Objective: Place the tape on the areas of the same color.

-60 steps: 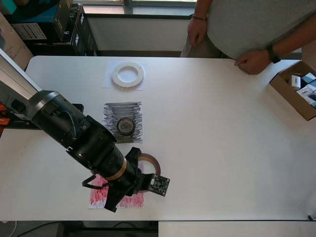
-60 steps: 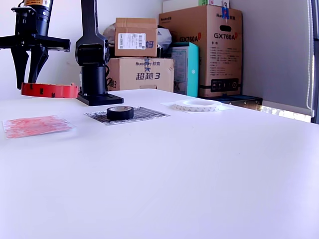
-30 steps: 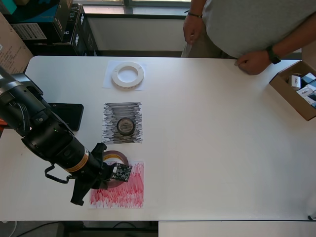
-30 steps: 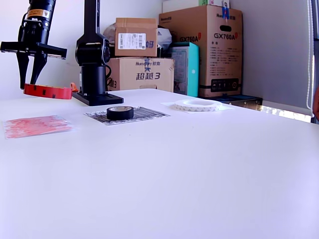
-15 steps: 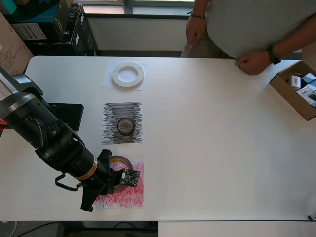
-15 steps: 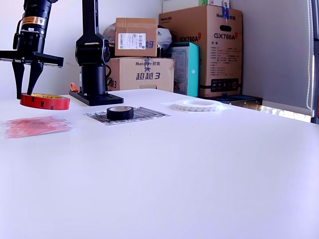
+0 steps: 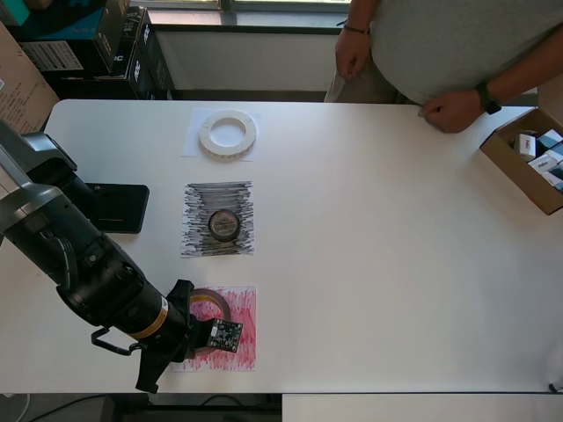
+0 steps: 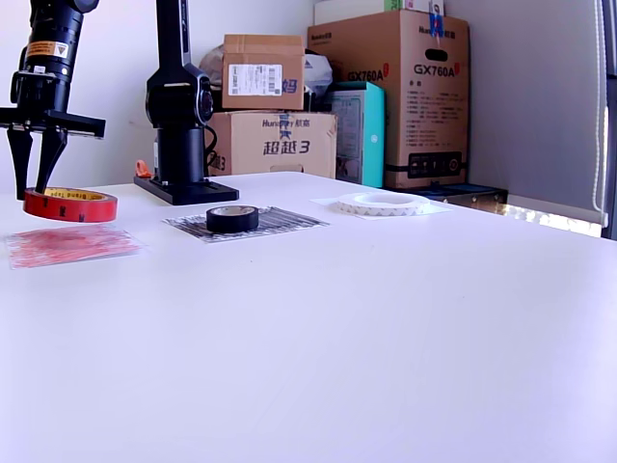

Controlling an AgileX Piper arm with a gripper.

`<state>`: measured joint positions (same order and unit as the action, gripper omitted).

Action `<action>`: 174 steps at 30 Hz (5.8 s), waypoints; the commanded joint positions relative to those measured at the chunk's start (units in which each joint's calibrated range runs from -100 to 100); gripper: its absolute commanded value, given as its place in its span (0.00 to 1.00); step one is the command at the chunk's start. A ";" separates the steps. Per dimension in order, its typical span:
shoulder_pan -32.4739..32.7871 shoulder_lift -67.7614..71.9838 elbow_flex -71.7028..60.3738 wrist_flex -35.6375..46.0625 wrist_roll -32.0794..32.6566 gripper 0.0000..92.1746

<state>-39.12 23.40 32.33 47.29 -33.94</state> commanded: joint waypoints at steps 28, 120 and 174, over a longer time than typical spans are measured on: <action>0.30 5.51 -2.84 -3.04 -0.44 0.51; 43.16 -122.74 67.03 -52.51 1.61 0.00; 44.42 -122.46 66.94 -27.56 2.35 0.00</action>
<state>5.39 -98.82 99.76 18.42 -31.54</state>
